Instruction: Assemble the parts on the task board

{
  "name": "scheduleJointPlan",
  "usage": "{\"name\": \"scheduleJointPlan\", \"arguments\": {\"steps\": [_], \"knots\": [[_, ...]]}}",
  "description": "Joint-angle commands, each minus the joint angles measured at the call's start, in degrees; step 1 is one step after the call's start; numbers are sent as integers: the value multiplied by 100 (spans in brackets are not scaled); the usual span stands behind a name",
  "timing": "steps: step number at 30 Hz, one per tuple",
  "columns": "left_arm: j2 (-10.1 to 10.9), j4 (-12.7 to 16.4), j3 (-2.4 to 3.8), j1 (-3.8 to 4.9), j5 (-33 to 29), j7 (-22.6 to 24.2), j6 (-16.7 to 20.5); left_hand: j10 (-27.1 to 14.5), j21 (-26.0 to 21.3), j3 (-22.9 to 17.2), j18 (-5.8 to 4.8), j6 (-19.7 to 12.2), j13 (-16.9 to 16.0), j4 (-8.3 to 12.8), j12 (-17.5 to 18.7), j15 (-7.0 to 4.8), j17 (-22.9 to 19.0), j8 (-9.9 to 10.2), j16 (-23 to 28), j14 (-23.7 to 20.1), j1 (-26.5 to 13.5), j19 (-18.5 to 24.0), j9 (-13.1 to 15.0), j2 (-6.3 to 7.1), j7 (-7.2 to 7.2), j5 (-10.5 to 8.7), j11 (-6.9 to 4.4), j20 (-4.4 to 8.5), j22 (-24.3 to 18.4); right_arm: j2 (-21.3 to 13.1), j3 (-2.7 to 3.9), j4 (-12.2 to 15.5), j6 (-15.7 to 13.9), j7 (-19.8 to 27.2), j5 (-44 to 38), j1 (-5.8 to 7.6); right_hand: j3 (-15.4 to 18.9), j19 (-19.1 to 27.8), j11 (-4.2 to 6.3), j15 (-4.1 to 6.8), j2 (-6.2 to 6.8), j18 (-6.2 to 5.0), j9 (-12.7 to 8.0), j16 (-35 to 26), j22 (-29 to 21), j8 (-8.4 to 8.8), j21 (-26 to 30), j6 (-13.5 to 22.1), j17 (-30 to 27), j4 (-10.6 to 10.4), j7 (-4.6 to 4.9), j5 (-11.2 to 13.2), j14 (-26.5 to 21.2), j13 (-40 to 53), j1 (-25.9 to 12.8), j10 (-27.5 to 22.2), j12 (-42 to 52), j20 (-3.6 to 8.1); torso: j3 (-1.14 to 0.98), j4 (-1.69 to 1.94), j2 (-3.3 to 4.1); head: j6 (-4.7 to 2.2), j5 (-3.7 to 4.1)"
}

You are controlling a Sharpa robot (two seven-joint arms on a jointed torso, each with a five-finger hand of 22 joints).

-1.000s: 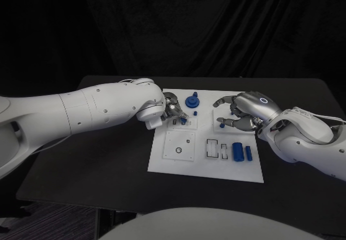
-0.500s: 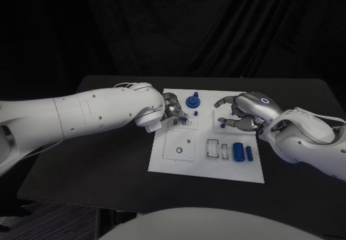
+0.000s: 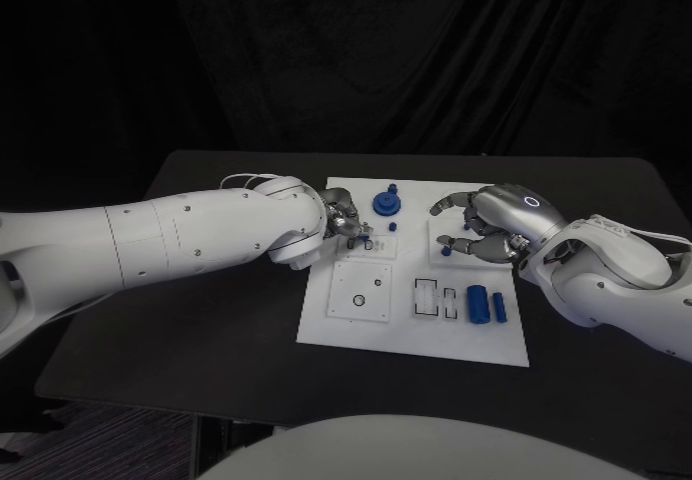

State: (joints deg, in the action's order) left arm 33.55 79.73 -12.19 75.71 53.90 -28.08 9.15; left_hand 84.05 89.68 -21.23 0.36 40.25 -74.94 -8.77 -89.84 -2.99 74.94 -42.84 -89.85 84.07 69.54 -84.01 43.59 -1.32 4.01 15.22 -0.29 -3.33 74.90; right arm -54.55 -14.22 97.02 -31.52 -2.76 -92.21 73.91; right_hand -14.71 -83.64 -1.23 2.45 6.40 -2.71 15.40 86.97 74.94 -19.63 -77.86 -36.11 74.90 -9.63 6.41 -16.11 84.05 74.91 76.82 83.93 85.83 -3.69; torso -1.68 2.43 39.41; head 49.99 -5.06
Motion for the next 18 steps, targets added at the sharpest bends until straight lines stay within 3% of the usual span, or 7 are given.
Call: {"name": "scheduleJointPlan", "arguments": {"steps": [1,7,18], "knots": [[-1,16,5,-63,377,124,287,595,20,-165,-33,161,-1506,111,-16,-52,1506,-37,-15,593,-19,-592,384,33,-105,8,-58,35,1505,-15,3,5,17,-106,4,-5,-12,57,41,26,-25,-40,-9,-26,1080,-15,18,-29,1103,-37,3,-16,445,900,20,89,-29,-2,-1,-1,-3,1,10],[-2,-6,5,-121,422,169,306,595,24,-163,-34,184,-1506,82,-16,-64,1506,-46,-15,593,-33,-594,416,42,-115,6,-69,46,1507,-22,3,6,14,-109,4,-5,-12,57,41,26,-25,-40,-9,-26,1080,-15,18,-29,1103,-37,3,-16,445,900,20,89,-29,-2,0,-12,3,1,1],[-28,-55,5,-144,435,250,259,595,14,-160,-31,190,-1506,52,-16,-70,1506,-43,-15,593,-54,-589,434,40,-117,7,-73,53,1503,-11,3,1,14,-107,4,-5,-12,57,41,26,-25,-40,-9,-26,1080,-15,18,-29,1103,-37,3,-16,445,900,20,89,-29,-2,0,-14,2,1,-8]]}}
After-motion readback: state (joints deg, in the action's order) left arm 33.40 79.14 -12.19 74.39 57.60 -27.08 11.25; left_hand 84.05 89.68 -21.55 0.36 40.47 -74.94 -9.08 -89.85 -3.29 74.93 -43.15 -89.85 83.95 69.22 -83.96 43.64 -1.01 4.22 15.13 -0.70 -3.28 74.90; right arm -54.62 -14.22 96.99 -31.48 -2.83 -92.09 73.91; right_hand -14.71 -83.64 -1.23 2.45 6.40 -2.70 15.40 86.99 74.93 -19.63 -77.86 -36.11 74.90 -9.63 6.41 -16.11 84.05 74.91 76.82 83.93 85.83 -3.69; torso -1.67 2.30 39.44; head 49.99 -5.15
